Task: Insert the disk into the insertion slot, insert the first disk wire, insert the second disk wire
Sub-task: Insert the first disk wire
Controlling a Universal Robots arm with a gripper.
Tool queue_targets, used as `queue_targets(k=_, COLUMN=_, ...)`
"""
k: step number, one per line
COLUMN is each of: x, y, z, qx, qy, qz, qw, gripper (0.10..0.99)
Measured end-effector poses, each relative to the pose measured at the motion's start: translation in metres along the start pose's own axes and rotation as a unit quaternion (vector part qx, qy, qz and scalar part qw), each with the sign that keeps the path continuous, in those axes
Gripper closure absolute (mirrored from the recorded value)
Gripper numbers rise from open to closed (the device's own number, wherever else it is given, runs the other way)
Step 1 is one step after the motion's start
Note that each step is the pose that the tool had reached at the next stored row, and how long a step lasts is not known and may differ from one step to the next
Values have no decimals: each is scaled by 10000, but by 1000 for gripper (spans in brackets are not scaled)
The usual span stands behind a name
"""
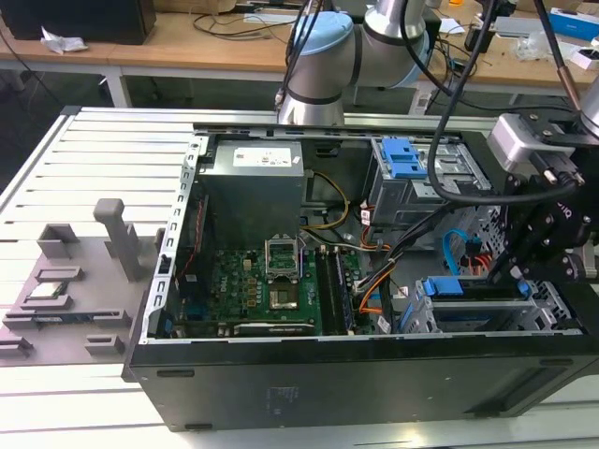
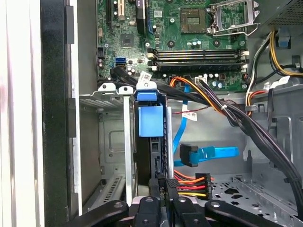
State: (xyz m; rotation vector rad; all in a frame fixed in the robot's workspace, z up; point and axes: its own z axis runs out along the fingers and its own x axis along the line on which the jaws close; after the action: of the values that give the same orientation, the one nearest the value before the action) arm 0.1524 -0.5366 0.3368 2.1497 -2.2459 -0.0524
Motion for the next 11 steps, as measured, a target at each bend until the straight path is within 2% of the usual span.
queue_targets(k=9, x=1, y=-1, z=19, qx=-1, qy=-5, qz=0, qw=10000, gripper=906)
queue_targets(k=10, x=1, y=-1, z=17, qx=0, qy=-2, qz=0, qw=10000, gripper=839)
queue_targets(k=11, x=1, y=0, z=15, qx=0, qy=-2, qz=0, qw=10000, gripper=839)
